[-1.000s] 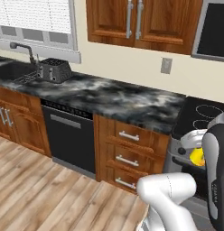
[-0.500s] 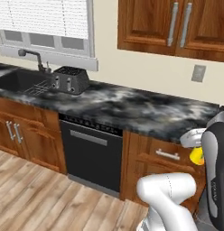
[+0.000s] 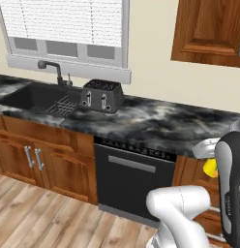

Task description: Pick the cup and bowl from the counter and place them on the counter next to the sink.

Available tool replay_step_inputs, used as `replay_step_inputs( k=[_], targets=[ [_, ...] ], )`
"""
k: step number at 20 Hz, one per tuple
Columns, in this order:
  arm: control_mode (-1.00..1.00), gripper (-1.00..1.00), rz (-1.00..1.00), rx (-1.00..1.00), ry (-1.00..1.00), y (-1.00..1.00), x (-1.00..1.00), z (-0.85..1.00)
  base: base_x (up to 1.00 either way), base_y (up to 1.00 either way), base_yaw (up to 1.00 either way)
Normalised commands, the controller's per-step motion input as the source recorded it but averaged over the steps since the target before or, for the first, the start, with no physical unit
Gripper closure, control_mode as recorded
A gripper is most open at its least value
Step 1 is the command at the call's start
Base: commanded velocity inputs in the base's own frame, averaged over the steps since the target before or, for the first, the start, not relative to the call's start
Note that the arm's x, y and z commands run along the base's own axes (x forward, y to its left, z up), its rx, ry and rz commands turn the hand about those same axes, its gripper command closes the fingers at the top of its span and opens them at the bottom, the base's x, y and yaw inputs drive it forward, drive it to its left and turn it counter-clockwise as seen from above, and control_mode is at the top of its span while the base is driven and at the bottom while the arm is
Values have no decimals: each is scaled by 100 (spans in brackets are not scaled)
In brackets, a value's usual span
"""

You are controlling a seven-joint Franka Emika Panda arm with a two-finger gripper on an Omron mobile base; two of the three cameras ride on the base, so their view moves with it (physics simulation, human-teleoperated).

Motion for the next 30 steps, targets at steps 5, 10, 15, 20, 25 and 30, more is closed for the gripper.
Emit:
replay_step_inputs(
  k=[5,10,15,20,25,30],
  targets=[
    [100,100,0,0,0,0,0,0,99,81,-21],
    [100,100,0,0,0,0,0,0,100,71,-24],
    [100,100,0,0,0,0,0,0,100,53,-33],
    [100,100,0,0,0,0,0,0,100,35,-46],
    [100,100,0,0,0,0,0,0,97,31,-53],
    [100,100,0,0,0,0,0,0,80,46,-49]
  ],
)
